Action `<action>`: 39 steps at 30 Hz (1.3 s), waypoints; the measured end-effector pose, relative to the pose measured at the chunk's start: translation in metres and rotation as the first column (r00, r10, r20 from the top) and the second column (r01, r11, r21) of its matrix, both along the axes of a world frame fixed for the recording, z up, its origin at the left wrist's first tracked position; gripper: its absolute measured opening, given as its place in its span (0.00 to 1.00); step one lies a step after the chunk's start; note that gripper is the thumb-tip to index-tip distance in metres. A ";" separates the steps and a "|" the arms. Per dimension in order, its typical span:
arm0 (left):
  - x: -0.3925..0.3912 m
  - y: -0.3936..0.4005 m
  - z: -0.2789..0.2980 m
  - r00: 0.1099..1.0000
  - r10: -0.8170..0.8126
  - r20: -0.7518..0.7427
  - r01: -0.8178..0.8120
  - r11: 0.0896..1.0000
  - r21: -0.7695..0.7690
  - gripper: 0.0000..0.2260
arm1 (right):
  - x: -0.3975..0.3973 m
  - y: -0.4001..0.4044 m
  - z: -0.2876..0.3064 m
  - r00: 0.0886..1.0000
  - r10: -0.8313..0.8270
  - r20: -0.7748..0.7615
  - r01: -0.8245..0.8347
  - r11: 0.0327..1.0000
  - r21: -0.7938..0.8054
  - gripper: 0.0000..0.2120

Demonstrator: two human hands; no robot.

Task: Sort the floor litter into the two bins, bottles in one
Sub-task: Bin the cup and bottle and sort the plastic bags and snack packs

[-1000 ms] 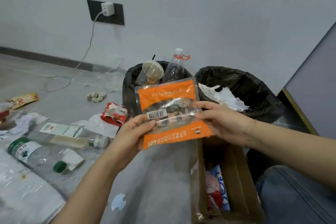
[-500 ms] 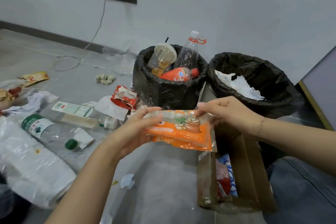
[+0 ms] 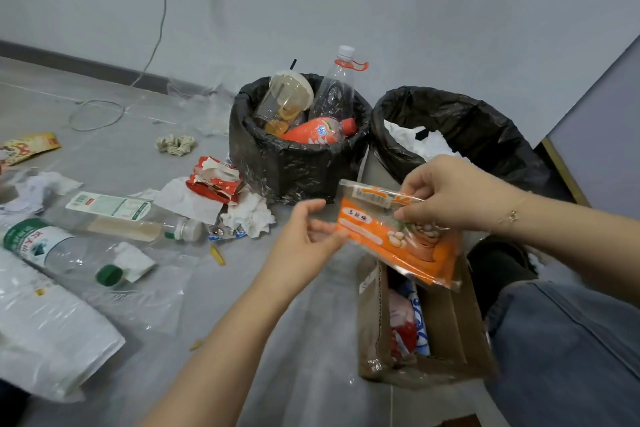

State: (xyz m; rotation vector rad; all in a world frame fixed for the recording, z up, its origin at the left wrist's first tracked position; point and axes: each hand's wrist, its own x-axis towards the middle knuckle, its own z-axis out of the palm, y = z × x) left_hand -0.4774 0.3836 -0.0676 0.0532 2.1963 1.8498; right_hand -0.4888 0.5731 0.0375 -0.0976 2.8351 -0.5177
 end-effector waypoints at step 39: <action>0.037 0.023 -0.016 0.984 -0.180 -0.017 0.166 0.936 -0.311 0.15 | 0.017 -0.024 -0.145 0.936 -0.156 0.316 0.065 0.958 0.280 0.04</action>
